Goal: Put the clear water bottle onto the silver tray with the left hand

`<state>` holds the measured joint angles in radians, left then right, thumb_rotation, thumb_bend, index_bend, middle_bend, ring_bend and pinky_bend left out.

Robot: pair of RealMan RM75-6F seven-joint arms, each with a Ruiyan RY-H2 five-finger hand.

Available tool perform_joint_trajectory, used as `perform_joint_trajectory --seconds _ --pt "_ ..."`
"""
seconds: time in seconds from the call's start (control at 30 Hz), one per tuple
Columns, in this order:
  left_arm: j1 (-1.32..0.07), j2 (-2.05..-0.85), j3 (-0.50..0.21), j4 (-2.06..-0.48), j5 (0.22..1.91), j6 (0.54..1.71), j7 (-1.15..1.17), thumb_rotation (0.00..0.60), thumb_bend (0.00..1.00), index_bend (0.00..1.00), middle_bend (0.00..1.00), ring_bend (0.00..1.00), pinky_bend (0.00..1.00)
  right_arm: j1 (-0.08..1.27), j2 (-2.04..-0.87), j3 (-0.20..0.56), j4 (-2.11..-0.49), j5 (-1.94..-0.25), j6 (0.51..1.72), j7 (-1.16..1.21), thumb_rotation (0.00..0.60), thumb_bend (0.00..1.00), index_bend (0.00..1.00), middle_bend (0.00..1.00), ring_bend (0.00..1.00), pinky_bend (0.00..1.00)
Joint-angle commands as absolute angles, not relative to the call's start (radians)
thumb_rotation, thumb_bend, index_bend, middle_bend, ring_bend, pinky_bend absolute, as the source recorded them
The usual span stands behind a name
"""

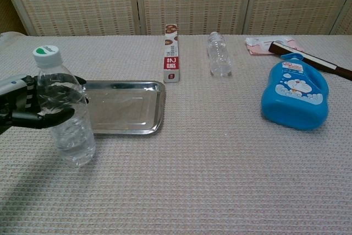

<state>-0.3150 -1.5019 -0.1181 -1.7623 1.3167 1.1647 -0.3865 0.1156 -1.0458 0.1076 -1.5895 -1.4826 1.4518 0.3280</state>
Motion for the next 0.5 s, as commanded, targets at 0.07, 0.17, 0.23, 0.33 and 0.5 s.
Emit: perform_joint_trajectory --seconds 0.07,0.17,0.23,0.33,0.5 --pt "-0.314 -1.505 -0.129 -1.748 1.308 1.176 -0.370 0.600 0.40 0.46 0.59 0.40 0.30 0.118 -1.047 0.108 -1.588 -1.479 1.447 0.327 0.600 0.14 0.06 0.07 0.00 0.06" --pt "-0.324 -1.492 -0.150 -1.725 1.310 1.194 -0.313 0.600 0.40 0.50 0.63 0.45 0.34 0.120 -1.046 0.108 -1.589 -1.475 1.438 0.326 0.600 0.14 0.06 0.07 0.00 0.06" --pt "-0.341 -1.461 -0.167 -1.707 1.306 1.194 -0.235 0.600 0.40 0.51 0.64 0.45 0.35 0.122 -1.045 0.106 -1.590 -1.474 1.432 0.325 0.600 0.14 0.06 0.07 0.00 0.06" --pt "-0.371 -1.419 -0.206 -1.666 1.295 1.211 -0.087 0.600 0.40 0.51 0.64 0.45 0.35 0.124 -1.043 0.104 -1.593 -1.473 1.423 0.329 0.600 0.14 0.06 0.07 0.00 0.06" --pt "-0.414 -1.370 -0.264 -1.609 1.266 1.221 0.057 0.600 0.40 0.53 0.66 0.47 0.39 0.127 -1.042 0.101 -1.594 -1.472 1.413 0.324 0.600 0.14 0.06 0.07 0.00 0.06"
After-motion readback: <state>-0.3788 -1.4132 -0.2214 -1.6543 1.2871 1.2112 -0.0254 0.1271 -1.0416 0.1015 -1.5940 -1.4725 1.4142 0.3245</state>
